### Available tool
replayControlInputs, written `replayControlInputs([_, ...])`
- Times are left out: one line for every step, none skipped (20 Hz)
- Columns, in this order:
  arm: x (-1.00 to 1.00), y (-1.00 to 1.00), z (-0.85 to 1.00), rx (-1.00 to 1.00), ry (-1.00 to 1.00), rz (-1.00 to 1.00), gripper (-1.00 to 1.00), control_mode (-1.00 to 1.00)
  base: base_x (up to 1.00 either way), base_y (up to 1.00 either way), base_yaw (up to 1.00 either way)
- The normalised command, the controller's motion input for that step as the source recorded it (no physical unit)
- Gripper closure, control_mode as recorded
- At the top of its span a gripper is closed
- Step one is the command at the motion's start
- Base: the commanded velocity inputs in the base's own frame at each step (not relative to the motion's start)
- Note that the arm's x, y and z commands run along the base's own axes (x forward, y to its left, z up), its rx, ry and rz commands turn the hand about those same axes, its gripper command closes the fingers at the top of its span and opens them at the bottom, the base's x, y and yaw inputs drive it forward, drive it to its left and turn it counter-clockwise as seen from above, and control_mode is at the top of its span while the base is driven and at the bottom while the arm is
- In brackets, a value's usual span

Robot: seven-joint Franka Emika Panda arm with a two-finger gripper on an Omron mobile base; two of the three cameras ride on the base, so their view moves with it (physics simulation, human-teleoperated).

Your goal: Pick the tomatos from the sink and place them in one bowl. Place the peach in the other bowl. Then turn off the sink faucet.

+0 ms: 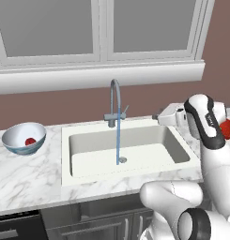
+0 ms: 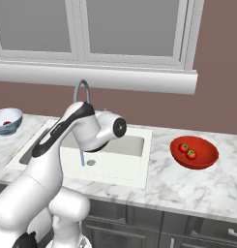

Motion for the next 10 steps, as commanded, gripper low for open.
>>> replayControlInputs([0.16,0.1,-0.14,0.0,0.0,0.04,-1.0,-1.0,0.0,0.0,0.0])
replayControlInputs([0.14,0.09,-0.15,0.0,0.0,0.05,-1.0,-1.0,0.0,0.0,0.0])
replayControlInputs([0.12,0.06,-0.16,0.0,-0.01,0.05,-1.0,-1.0,0.0,0.0,0.0])
replayControlInputs([0.14,0.04,-0.16,0.0,-0.01,0.05,-1.0,-1.0,0.0,0.0,0.0])
replayControlInputs([0.15,0.06,-0.17,0.0,-0.01,0.06,-1.0,-1.0,0.0,0.0,0.0])
replayControlInputs([0.16,0.05,-0.16,0.0,-0.02,0.06,-1.0,-1.0,0.0,0.0,0.0])
replayControlInputs([0.17,0.06,-0.16,0.0,-0.02,0.06,-1.0,-1.0,0.0,0.0,0.0])
replayControlInputs([0.19,0.07,-0.14,0.0,-0.01,0.06,-1.0,-1.0,0.0,0.0,0.0])
replayControlInputs([0.18,0.07,-0.14,0.0,-0.01,0.06,-1.0,-1.0,0.0,0.0,0.0])
replayControlInputs([0.19,0.06,-0.11,0.0,0.0,0.05,-1.0,-1.0,0.0,0.0,0.0])
